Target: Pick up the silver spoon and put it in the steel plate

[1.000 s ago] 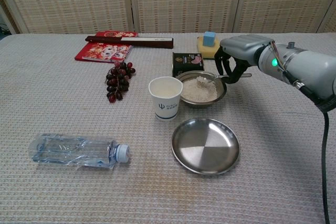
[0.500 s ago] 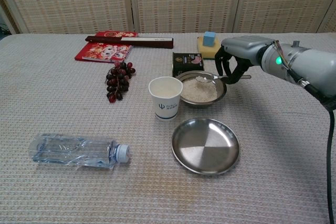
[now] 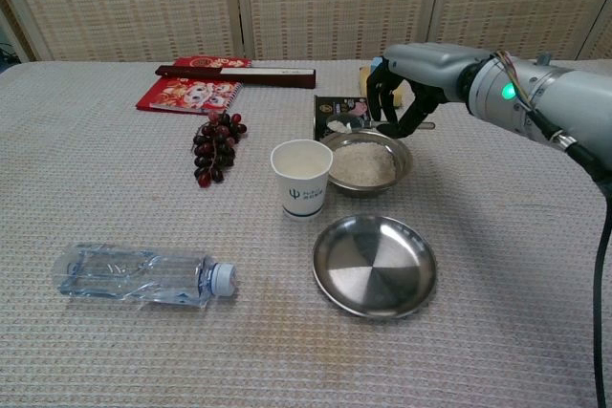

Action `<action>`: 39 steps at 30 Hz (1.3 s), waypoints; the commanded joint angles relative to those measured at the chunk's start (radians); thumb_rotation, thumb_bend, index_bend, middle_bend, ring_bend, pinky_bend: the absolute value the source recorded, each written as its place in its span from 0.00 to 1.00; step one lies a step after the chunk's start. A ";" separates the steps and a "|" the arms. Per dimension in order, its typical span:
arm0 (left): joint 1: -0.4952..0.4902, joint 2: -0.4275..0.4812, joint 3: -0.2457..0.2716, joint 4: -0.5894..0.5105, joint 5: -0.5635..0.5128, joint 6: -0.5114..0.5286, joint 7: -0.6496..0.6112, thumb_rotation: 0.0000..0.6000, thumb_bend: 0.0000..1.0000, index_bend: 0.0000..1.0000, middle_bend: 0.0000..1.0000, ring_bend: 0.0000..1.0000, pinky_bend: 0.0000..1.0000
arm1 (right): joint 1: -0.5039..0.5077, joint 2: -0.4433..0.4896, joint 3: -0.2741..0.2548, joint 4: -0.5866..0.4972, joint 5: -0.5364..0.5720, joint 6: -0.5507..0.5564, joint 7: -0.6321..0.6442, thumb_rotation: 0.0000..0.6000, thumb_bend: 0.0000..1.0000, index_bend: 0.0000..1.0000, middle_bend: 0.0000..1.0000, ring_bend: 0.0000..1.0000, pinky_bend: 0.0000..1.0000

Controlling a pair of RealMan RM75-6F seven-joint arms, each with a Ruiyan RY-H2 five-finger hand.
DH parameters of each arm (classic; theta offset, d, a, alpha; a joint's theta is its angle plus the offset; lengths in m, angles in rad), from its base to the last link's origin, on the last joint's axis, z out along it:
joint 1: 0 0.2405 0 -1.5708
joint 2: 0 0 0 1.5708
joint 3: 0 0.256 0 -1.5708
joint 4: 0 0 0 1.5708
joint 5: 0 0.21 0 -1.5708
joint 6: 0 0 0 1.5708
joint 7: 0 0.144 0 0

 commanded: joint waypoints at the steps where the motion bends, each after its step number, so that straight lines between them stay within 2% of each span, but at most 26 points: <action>1: 0.001 0.000 0.000 -0.001 0.001 0.001 0.000 1.00 0.46 0.00 0.00 0.00 0.16 | 0.007 0.003 -0.007 -0.024 -0.010 0.009 -0.005 1.00 0.35 0.95 0.58 0.17 0.09; 10: 0.001 0.002 0.000 0.001 0.001 0.000 -0.002 1.00 0.46 0.00 0.00 0.00 0.16 | 0.060 -0.054 -0.032 -0.024 -0.010 0.023 -0.083 1.00 0.35 0.95 0.58 0.17 0.09; 17: 0.003 0.006 0.001 0.004 0.003 0.004 -0.013 1.00 0.46 0.00 0.00 0.00 0.16 | 0.073 -0.084 -0.065 -0.024 -0.055 0.086 -0.157 1.00 0.35 0.95 0.58 0.17 0.09; 22: 0.007 0.008 0.002 0.005 0.003 0.008 -0.018 1.00 0.46 0.00 0.00 0.00 0.16 | 0.083 -0.104 -0.112 -0.004 -0.130 0.156 -0.281 1.00 0.35 0.95 0.58 0.17 0.09; 33: 0.012 0.010 0.007 -0.001 0.018 0.021 -0.010 1.00 0.46 0.00 0.00 0.00 0.16 | 0.121 -0.136 -0.165 -0.004 -0.158 0.223 -0.601 1.00 0.35 0.95 0.58 0.17 0.09; 37: 0.013 0.010 0.007 -0.001 0.019 0.023 -0.010 1.00 0.46 0.00 0.00 0.00 0.16 | 0.122 -0.141 -0.172 0.000 -0.172 0.237 -0.632 1.00 0.35 0.95 0.58 0.17 0.09; 39: 0.013 0.011 0.007 -0.002 0.021 0.024 -0.011 1.00 0.46 0.00 0.00 0.00 0.16 | 0.124 -0.151 -0.192 0.013 -0.204 0.263 -0.692 1.00 0.35 0.95 0.58 0.17 0.09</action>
